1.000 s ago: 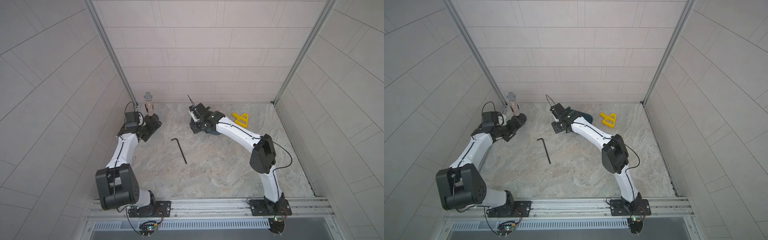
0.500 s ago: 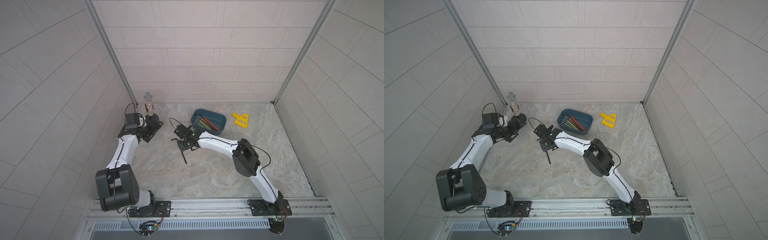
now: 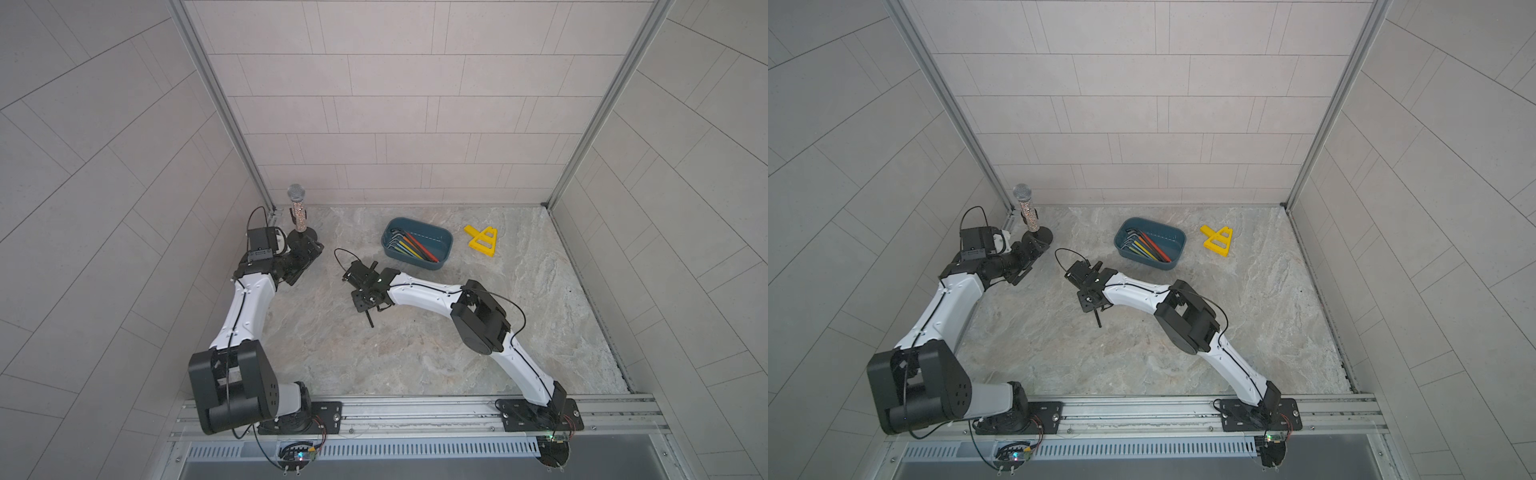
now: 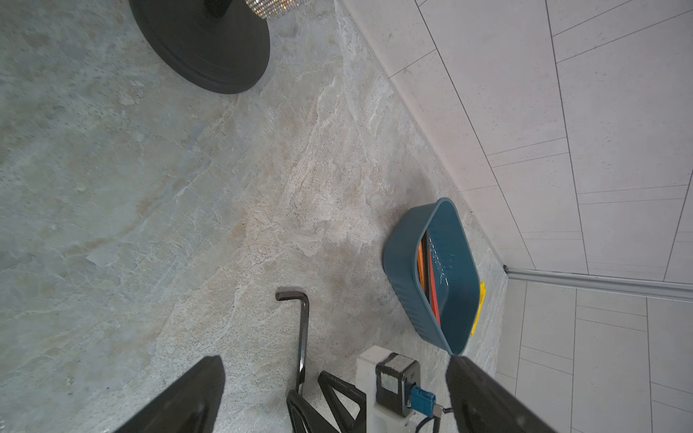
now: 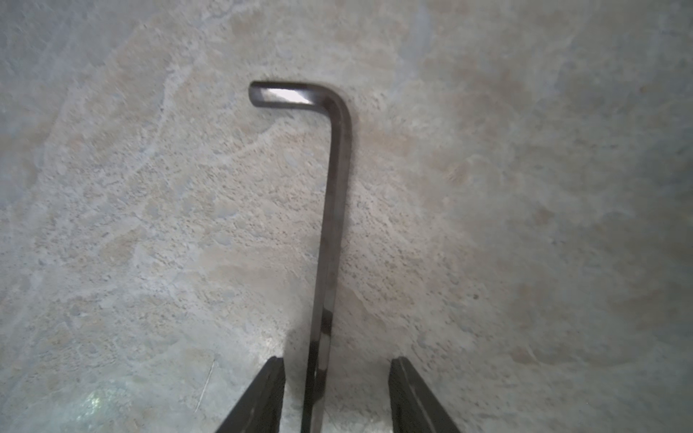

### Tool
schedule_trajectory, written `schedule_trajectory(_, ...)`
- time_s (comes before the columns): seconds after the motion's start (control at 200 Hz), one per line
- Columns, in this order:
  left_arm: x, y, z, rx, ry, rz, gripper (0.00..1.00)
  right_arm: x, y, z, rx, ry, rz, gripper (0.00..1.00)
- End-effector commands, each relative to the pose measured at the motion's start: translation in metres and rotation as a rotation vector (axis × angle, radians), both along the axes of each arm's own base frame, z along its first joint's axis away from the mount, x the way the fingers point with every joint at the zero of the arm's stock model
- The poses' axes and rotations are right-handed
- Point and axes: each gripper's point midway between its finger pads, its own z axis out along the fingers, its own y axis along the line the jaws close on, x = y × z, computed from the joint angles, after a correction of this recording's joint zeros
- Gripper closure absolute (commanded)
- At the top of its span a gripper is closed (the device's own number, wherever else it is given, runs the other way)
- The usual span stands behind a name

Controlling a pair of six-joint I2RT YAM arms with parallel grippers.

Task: Put the hex key on the desktop into the storage box
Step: Pick up the Allen key from the center of the board.

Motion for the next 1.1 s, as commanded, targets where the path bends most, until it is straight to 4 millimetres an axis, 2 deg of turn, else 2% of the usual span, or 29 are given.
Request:
schedule_trajectory(0.0, -0.004, 0.004, 0.005, 0.025, -0.014, 0.013, 0.0, -0.003, -0.014, -0.028, -0.088, 0.018, -0.029, 0.51)
schedule_trajectory(0.235, -0.005, 0.007, 0.006, 0.033, -0.017, 0.02, 0.0, -0.004, -0.047, -0.052, -0.243, -0.012, -0.055, 0.59)
schedule_trajectory(0.42, -0.005, 0.006, 0.005, 0.03, -0.014, 0.021, 0.0, -0.008, -0.063, -0.058, -0.29, -0.02, -0.059, 0.62)
schedule_trajectory(0.5, -0.005, 0.006, 0.006, 0.028, -0.016, 0.021, 0.0, -0.01, -0.064, -0.058, -0.281, -0.026, -0.053, 0.62)
schedule_trajectory(0.69, -0.005, 0.006, 0.005, 0.025, -0.017, 0.024, 0.0, -0.015, -0.049, -0.051, -0.197, -0.027, 0.008, 0.63)
schedule_trajectory(0.79, -0.005, 0.006, 0.005, 0.023, -0.016, 0.025, 0.0, -0.016, -0.046, -0.057, -0.192, -0.017, 0.015, 0.7)
schedule_trajectory(0.916, -0.005, 0.006, 0.005, 0.024, -0.017, 0.025, 0.0, -0.019, -0.048, -0.067, -0.197, 0.003, 0.011, 0.86)
schedule_trajectory(1.041, -0.004, 0.006, 0.005, 0.024, -0.02, 0.027, 0.0, -0.022, -0.051, -0.069, -0.192, 0.006, 0.009, 1.0)
schedule_trajectory(1.096, -0.004, 0.006, 0.004, 0.023, -0.017, 0.026, 0.0, -0.022, -0.052, -0.069, -0.199, 0.002, 0.01, 1.0)
